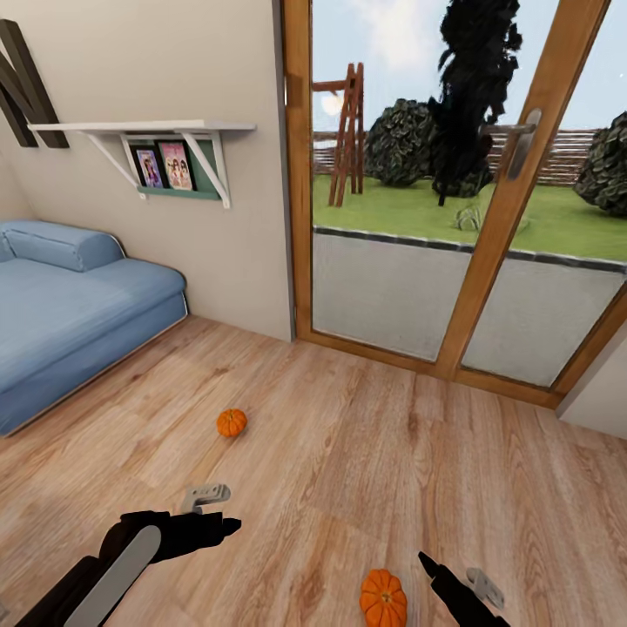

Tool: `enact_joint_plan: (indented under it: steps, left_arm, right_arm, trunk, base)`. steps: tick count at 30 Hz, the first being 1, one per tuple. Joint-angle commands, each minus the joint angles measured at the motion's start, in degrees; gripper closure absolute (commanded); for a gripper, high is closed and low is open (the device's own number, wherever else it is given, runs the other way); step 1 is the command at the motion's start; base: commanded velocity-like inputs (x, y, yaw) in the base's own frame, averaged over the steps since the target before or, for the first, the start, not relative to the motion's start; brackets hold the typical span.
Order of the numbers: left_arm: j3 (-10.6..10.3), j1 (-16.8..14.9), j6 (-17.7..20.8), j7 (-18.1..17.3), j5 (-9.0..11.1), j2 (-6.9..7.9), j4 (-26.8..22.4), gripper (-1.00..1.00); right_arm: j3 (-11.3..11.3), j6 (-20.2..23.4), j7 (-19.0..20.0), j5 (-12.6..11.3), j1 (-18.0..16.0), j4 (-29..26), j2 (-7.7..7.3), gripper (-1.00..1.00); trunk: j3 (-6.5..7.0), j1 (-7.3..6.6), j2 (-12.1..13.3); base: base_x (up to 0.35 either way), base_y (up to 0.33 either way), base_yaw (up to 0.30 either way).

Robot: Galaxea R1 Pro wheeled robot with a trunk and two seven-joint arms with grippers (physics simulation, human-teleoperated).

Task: Place each of the two pumpkins and all three candles from the living room inside a cabinet in the living room (use any cabinet), then make sure every cabinet is closed, and position the cauldron so it is next to a table in the living room.

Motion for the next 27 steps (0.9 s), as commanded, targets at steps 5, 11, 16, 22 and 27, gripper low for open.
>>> enact_joint_plan:
  steps: [5,11,16,22,27]
  left_arm:
    - [-0.16,-0.05,0.03,0.57,0.60,0.04,-0.06,-1.00]
    - [-0.23,-0.05,0.03,0.57,0.61,0.03,-0.06,-1.00]
    - [-0.24,-0.05,0.03,0.57,0.60,0.04,-0.06,-1.00]
    - [-0.11,-0.05,0.03,0.57,0.60,0.04,-0.06,-1.00]
    - [-0.18,-0.05,0.03,0.58,0.60,0.03,-0.02,-1.00]
  right_arm:
    - [0.48,-0.19,0.30,-0.50,-0.04,0.15,0.07,-1.00]
    - [0.48,-0.26,0.30,-0.44,-0.04,0.15,0.08,-1.00]
    - [0.48,-0.29,0.30,-0.43,-0.04,0.16,0.08,-1.00]
    - [0.48,-0.29,0.30,-0.40,-0.04,0.15,0.08,-1.00]
    - [0.48,-0.26,0.30,-0.42,-0.04,0.15,0.08,-1.00]
  trunk:
    - [-0.95,1.10,-2.04]
    - [-2.03,2.42,-4.45]
    - [-2.93,3.51,-6.45]
    - [-4.00,4.83,-8.86]
    - [-4.90,5.93,-10.87]
  base:
    - [0.000,0.000,0.000]
    - [0.000,0.000,0.000]
    - [0.000,0.000,0.000]
    - [0.000,0.000,0.000]
    - [0.000,0.000,0.000]
